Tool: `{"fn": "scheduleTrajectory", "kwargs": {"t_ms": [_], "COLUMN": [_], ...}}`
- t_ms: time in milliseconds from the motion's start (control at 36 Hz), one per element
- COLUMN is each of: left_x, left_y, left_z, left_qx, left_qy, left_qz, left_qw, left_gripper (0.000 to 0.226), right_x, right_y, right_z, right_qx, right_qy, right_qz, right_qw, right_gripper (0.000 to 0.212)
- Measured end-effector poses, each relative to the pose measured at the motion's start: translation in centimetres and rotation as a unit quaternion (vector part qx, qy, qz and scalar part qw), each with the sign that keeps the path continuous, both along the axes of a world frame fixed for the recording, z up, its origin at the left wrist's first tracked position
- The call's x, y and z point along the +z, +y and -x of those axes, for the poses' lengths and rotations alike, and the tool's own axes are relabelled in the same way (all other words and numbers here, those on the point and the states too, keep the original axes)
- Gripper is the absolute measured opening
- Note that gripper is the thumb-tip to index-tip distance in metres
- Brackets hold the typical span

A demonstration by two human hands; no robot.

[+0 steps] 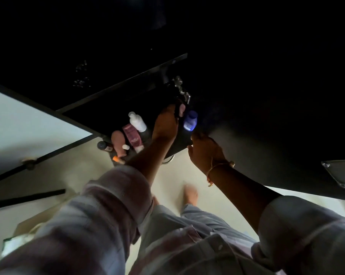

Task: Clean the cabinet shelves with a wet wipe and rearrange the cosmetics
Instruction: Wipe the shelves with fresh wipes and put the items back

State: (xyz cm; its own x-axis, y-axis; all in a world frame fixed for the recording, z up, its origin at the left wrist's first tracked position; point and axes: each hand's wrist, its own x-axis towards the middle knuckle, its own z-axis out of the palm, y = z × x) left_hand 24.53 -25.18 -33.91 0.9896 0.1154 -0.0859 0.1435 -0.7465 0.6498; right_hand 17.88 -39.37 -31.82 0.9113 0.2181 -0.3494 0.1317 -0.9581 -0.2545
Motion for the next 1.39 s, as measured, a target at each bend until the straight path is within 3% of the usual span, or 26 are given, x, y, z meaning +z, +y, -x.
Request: {"fn": "scheduleTrajectory", "kwargs": {"t_ms": [167, 333, 528, 639, 778, 1056, 1139, 1389], "left_x": [2.4, 4.1, 4.2, 3.7, 3.5, 2.7, 2.7, 2.0], "left_y": [1.8, 6.1, 10.7, 11.9, 11.8, 10.9, 9.9, 7.2], "left_z": [6.5, 11.0, 12.9, 13.0, 12.7, 11.3, 10.4, 7.9], "left_qx": [0.06, 0.119, 0.178, 0.164, 0.162, 0.1, 0.076, 0.011], "left_qy": [-0.041, -0.069, -0.019, 0.006, 0.008, 0.006, -0.019, 0.023], "left_qz": [0.032, -0.087, -0.074, -0.073, -0.057, -0.053, -0.044, -0.021], "left_qw": [0.997, 0.987, 0.981, 0.984, 0.985, 0.994, 0.996, 0.999], "left_gripper": [0.03, 0.023, 0.028, 0.03, 0.031, 0.023, 0.029, 0.04], "right_x": [1.0, 2.1, 3.6, 3.2, 2.7, 4.4, 5.4, 7.1], "right_y": [2.7, 7.4, 12.9, 14.9, 15.5, 12.8, 11.6, 8.1], "right_z": [0.4, -1.6, -5.6, -6.8, -6.5, -6.0, -7.3, -9.5], "right_qx": [0.014, 0.061, 0.11, 0.176, 0.216, 0.14, 0.14, 0.142], "right_qy": [-0.022, -0.102, -0.099, -0.054, -0.042, -0.05, -0.048, -0.081], "right_qz": [-0.038, -0.065, -0.161, -0.133, -0.089, -0.051, -0.034, 0.039], "right_qw": [0.999, 0.991, 0.976, 0.974, 0.971, 0.988, 0.988, 0.986], "right_gripper": [0.031, 0.041, 0.059, 0.059, 0.039, 0.021, 0.024, 0.021]}}
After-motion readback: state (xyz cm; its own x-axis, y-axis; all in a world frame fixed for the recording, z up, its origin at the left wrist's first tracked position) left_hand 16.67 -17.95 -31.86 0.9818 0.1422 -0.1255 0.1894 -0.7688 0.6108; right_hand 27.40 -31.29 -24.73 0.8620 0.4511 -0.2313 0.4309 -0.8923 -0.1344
